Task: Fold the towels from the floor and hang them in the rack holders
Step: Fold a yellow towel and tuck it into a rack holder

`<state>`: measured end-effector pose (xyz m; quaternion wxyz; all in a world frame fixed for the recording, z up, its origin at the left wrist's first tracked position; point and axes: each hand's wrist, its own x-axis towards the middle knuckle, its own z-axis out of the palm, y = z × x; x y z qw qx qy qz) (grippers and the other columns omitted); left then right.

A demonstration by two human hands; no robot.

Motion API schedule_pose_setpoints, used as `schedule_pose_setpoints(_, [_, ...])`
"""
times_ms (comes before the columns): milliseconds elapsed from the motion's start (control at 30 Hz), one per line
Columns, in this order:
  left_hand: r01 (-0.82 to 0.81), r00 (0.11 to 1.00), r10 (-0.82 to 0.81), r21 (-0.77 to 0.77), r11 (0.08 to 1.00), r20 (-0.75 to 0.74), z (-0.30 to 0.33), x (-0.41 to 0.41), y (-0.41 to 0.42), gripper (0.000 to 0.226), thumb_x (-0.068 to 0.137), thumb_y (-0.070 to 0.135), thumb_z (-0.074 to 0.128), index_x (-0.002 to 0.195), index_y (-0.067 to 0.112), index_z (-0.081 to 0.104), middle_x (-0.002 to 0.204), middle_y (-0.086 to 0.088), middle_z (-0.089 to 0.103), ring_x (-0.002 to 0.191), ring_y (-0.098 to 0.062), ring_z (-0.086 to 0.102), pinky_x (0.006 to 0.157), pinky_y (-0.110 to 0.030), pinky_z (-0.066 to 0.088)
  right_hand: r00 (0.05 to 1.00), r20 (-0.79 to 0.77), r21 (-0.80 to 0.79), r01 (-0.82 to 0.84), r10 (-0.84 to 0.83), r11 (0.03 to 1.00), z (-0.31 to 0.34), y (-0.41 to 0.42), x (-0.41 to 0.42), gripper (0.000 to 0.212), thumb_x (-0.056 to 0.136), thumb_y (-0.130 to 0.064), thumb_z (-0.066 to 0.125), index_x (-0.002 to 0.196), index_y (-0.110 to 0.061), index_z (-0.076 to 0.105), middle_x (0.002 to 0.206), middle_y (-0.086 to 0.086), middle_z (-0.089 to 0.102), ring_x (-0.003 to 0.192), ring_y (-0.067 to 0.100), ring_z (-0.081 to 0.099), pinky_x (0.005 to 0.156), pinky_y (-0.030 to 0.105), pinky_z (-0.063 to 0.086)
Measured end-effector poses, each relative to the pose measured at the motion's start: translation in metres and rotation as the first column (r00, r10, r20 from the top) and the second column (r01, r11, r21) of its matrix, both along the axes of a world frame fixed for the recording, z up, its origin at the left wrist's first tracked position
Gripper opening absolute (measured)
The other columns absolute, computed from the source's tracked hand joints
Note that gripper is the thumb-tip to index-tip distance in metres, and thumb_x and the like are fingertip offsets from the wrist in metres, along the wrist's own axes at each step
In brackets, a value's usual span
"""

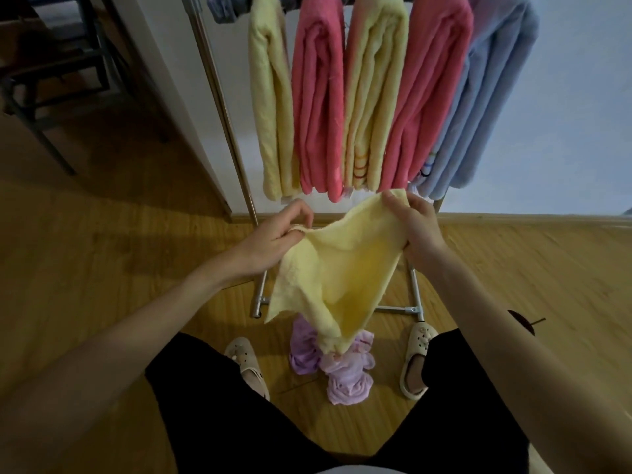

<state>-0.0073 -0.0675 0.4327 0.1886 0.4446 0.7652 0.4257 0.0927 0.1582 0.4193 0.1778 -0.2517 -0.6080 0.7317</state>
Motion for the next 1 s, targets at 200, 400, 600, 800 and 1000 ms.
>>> schedule_pose_setpoints(200, [0.049,0.984,-0.061,-0.075,0.996,-0.167,0.007,0.009,-0.007,0.02,0.099,0.013,0.039,0.103,0.032,0.045,0.091,0.004,0.051,0.079,-0.019,0.055,0.066,-0.026,0.043,0.99,0.054,-0.017,0.13,-0.129,0.991,-0.002,-0.003,-0.005,0.033,0.09,-0.032,0.063,0.113,-0.009,0.063,0.111,0.01,0.065,0.101,0.022,0.064,0.08,0.032,0.055])
schedule_pose_setpoints(400, [0.076,0.956,-0.163,-0.331,0.941,-0.244,0.015,0.019,-0.009,0.024,0.1,0.014,0.041,0.099,0.03,0.059,0.08,0.004,0.064,0.072,-0.011,0.059,0.063,-0.027,0.042,0.987,0.003,0.012,0.158,-0.159,0.987,0.009,-0.013,-0.014,0.005,0.09,-0.028,0.062,0.087,-0.025,0.063,0.093,-0.001,0.065,0.088,0.013,0.062,0.071,0.024,0.052])
schedule_pose_setpoints(600, [0.064,0.968,-0.198,-0.61,0.79,-0.155,0.027,0.01,-0.011,0.028,0.088,0.013,0.049,0.113,0.023,0.058,0.068,0.007,0.049,0.054,0.0,0.046,0.05,-0.018,0.036,0.992,-0.098,0.165,0.094,-0.079,0.982,0.012,-0.019,-0.011,0.009,0.091,-0.023,0.062,0.09,-0.015,0.066,0.079,-0.006,0.061,0.075,0.004,0.057,0.065,0.013,0.049])
schedule_pose_setpoints(800, [0.009,0.819,-0.422,-0.728,0.685,-0.387,0.042,0.003,-0.015,0.028,0.097,0.016,0.046,0.123,0.025,0.052,0.094,0.008,0.049,0.081,-0.001,0.048,0.062,-0.013,0.039,0.992,-0.121,0.308,0.071,-0.035,0.949,0.012,-0.011,-0.005,0.012,0.091,-0.017,0.062,0.079,-0.018,0.063,0.067,-0.008,0.053,0.066,0.005,0.049,0.062,0.021,0.042])
schedule_pose_setpoints(1000, [0.022,0.634,-0.471,-0.595,0.804,-0.613,0.056,-0.001,-0.008,0.019,0.095,0.02,0.051,0.11,0.02,0.063,0.093,0.003,0.064,0.082,-0.009,0.06,0.066,-0.019,0.046,0.989,-0.145,0.607,0.109,-0.026,0.787,0.007,-0.001,0.002,0.014,0.089,-0.013,0.064,0.078,-0.005,0.063,0.066,-0.003,0.055,0.063,0.005,0.046,0.06,0.019,0.038])
